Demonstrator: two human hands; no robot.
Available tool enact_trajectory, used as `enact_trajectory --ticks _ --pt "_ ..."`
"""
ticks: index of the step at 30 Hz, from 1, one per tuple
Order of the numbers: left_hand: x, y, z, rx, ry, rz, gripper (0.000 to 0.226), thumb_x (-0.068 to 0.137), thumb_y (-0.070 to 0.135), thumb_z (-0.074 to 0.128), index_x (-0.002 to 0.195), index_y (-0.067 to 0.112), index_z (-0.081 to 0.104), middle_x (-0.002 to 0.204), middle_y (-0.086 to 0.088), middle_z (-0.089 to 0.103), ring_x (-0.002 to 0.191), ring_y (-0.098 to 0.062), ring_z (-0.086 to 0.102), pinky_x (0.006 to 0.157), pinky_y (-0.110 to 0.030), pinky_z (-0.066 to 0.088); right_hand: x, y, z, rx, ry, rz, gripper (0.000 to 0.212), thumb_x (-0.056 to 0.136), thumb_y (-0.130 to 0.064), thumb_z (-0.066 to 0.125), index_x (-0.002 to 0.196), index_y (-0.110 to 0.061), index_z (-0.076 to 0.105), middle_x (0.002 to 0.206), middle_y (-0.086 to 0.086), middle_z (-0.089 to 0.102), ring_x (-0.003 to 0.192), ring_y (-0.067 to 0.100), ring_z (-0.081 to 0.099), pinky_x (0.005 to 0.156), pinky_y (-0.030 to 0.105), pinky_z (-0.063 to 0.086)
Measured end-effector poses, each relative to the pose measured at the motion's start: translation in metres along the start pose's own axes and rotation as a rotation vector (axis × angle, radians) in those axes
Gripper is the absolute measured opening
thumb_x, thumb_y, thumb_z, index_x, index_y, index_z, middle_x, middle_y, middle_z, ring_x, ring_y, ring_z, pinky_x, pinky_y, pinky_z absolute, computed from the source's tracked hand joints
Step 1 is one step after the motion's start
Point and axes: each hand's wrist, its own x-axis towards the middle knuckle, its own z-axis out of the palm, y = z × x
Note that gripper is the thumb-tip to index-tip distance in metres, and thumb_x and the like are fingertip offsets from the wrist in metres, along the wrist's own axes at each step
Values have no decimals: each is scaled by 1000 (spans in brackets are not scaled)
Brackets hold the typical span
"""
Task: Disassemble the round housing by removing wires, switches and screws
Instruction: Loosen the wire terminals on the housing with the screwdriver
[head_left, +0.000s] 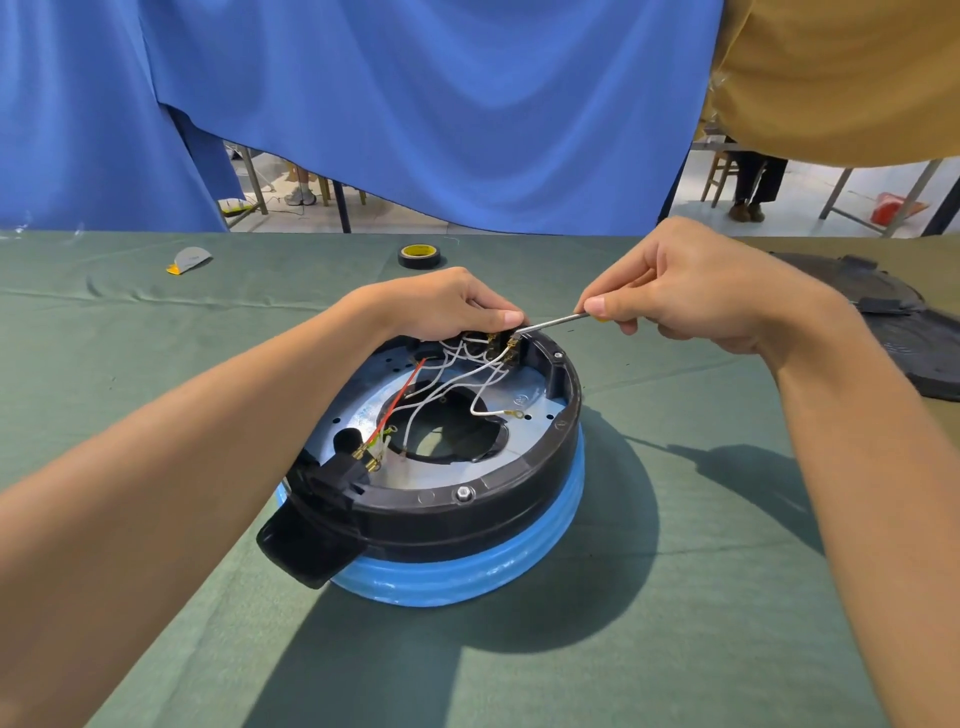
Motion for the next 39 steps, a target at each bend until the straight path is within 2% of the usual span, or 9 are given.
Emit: enact_trajectory --ticks 4,8,11,14,19,25,29,34,39 --pt "1 -1 0 5 -9 3 35 97 42 50 126 29 66 102 35 60 87 23 55 79 -2 37 -5 -5 2 -57 9 -4 10 87 -17 69 83 -16 79 55 -1 60 33 2 39 34 9 26" --pt "1 0 1 2 -8 18 35 97 43 51 126 29 67 102 33 62 89 19 57 81 -4 38 -5 -12 3 -213 10 -12 9 87 -24 70 85 -26 79 54 -9 63 48 -3 54 43 6 34" --pt "0 0 2 5 7 36 34 97 43 51 124 30 67 98 37 62 91 16 60 82 -3 39 -8 -25 5 -441 14 -43 10 88 -29 67 90 -33 76 69 -12 67 69 3 58 61 19 43" --pt "0 1 4 8 31 47 33 96 45 52 121 32 69 102 25 68 93 -7 64 90 -21 44 -14 -42 16 -714 84 -77 17 87 -30 61 96 -39 72 84 -5 62 90 22 56 70 33 43" --pt "0 -1 5 -10 36 71 29 96 45 52 117 36 70 116 16 70 94 -2 62 90 -27 47 -19 -57 33 -923 196 -68 24 81 -29 54 101 -29 67 78 2 48 75 32 47 62 33 29" --pt "2 -3 5 -29 52 61 27 95 43 55 117 35 69 116 25 65 96 23 53 83 0 41 -1 -61 21 -916 49 -64 23 82 -23 55 99 -30 69 79 -2 53 92 31 58 66 34 42" --pt "2 -2 4 1 59 49 28 94 47 55 117 38 69 117 25 65 99 10 59 88 -8 42 17 -64 7 -842 -139 -80 18 81 -23 61 92 -24 75 81 -2 70 87 21 62 74 38 55" --pt "-1 3 3 34 44 37 35 94 49 53 124 34 66 122 20 61 104 1 58 94 -19 37 43 -59 -13 -635 -334 -3 7 79 -31 73 76 -35 78 51 -9 58 58 20 45 56 29 34" --pt "3 -2 4 19 48 60 32 95 45 54 122 33 68 113 27 62 89 22 54 78 1 38 35 -43 -14 -545 -278 5 9 82 -32 71 80 -39 77 48 -13 57 52 13 46 53 24 35"
